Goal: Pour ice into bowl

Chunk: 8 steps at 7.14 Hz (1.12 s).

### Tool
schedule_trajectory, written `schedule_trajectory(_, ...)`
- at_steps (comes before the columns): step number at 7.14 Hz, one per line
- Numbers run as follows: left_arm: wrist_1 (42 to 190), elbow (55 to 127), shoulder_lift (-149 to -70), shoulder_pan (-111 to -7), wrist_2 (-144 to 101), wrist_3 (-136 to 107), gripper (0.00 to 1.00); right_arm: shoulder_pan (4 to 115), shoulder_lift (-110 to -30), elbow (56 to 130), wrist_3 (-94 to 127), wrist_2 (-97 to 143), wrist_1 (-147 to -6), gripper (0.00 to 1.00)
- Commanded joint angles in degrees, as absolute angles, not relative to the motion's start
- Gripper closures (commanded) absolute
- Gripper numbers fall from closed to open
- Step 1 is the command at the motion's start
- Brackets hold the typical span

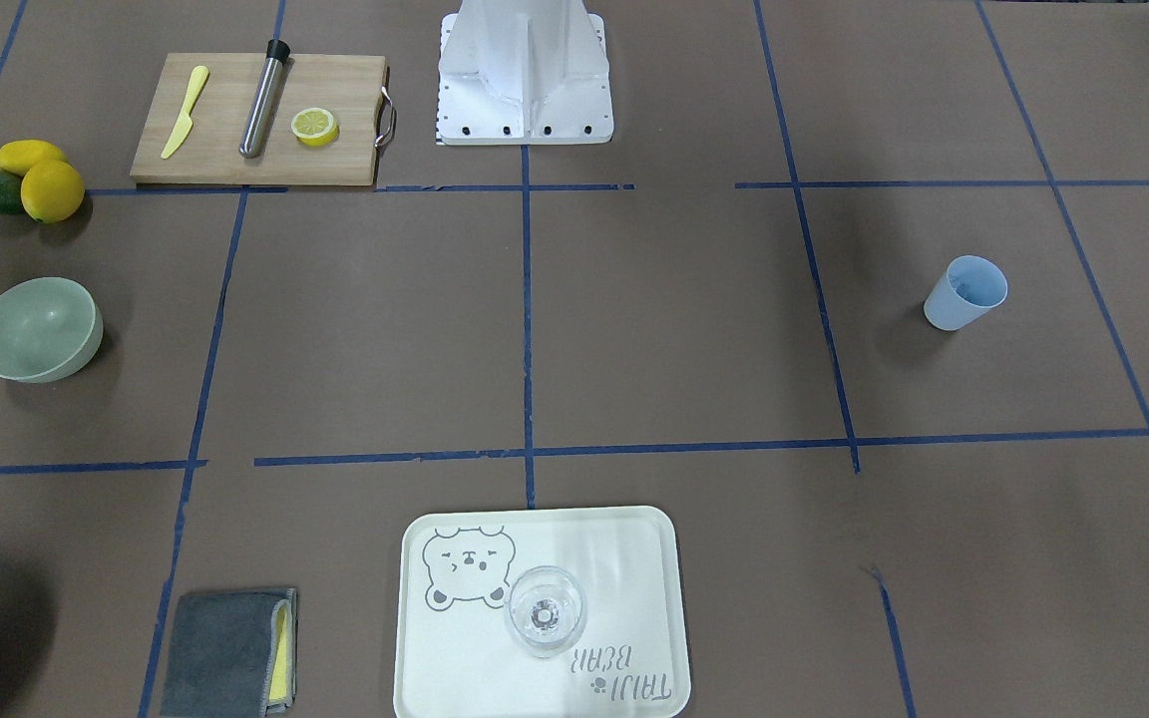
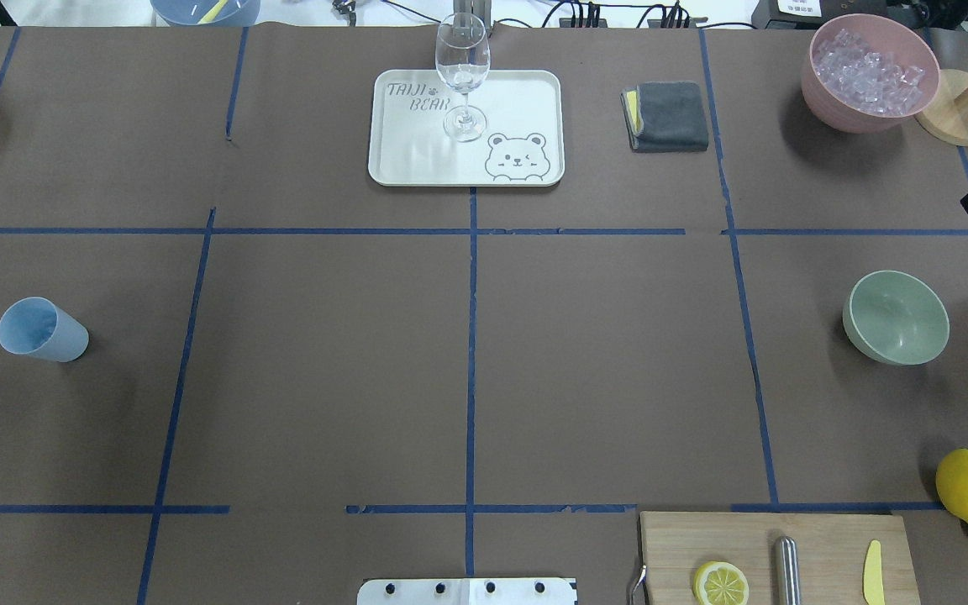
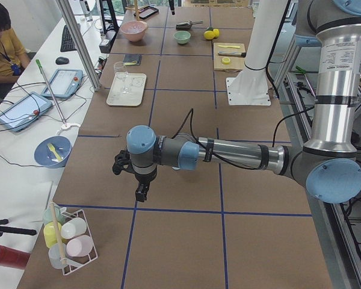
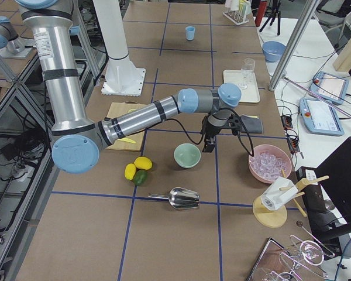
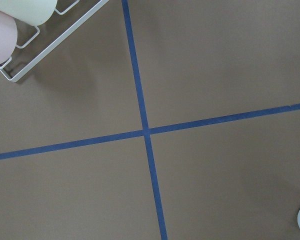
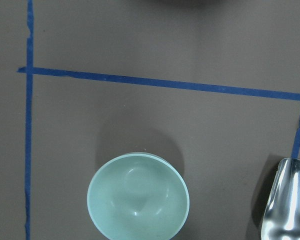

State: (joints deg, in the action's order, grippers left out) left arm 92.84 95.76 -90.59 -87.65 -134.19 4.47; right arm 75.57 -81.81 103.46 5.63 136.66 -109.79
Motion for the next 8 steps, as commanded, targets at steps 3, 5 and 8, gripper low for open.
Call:
schedule_trajectory(3,96.8,97.4,-89.2,-86.6,-133.8,11.8,0.00,76.4,-88.3,102.8,9.4,135.5,-98.0,0.00)
schedule_trajectory(5,96.9,97.1,-88.7,-86.6,-132.7,11.7,0.00,76.4,-88.5,97.8,9.8,135.6,-88.0,0.00)
schedule_trajectory(8,99.1,97.4,-88.7,-86.5,-132.8,7.9,0.00,74.5,-89.6,95.0,21.3,136.4,-79.6,0.00)
